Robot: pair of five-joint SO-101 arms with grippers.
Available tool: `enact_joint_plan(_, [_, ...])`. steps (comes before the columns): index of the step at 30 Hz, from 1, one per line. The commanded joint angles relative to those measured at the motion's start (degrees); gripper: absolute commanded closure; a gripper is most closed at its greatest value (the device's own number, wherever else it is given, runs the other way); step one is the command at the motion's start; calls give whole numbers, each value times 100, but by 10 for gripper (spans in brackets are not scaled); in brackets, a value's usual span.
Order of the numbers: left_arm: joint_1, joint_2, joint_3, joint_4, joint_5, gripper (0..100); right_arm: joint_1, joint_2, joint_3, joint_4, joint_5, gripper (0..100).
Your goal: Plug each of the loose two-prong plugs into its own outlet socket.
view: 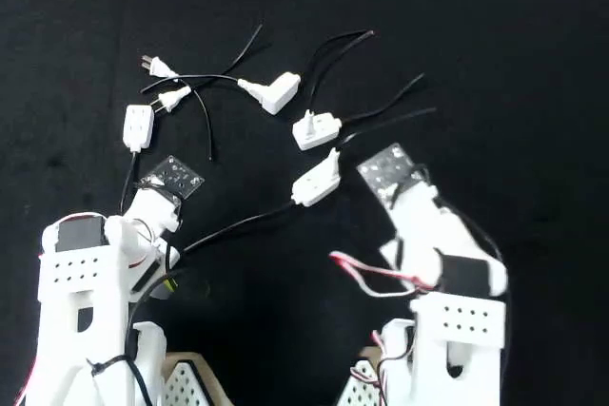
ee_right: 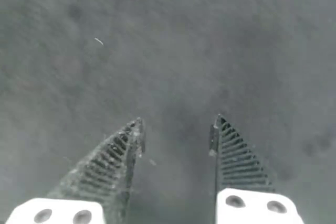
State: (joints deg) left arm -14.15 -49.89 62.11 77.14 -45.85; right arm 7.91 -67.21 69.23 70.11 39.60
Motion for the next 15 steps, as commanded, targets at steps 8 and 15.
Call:
enact_joint_plan(8, [-884,-967,-778,-97,2004,751,-3103,576,-1710,-246,-2004,798])
enact_joint_plan(15, [-1684,-3042,66,-211,2119,751,-4369,3187,-2765,-1459,-2523,798])
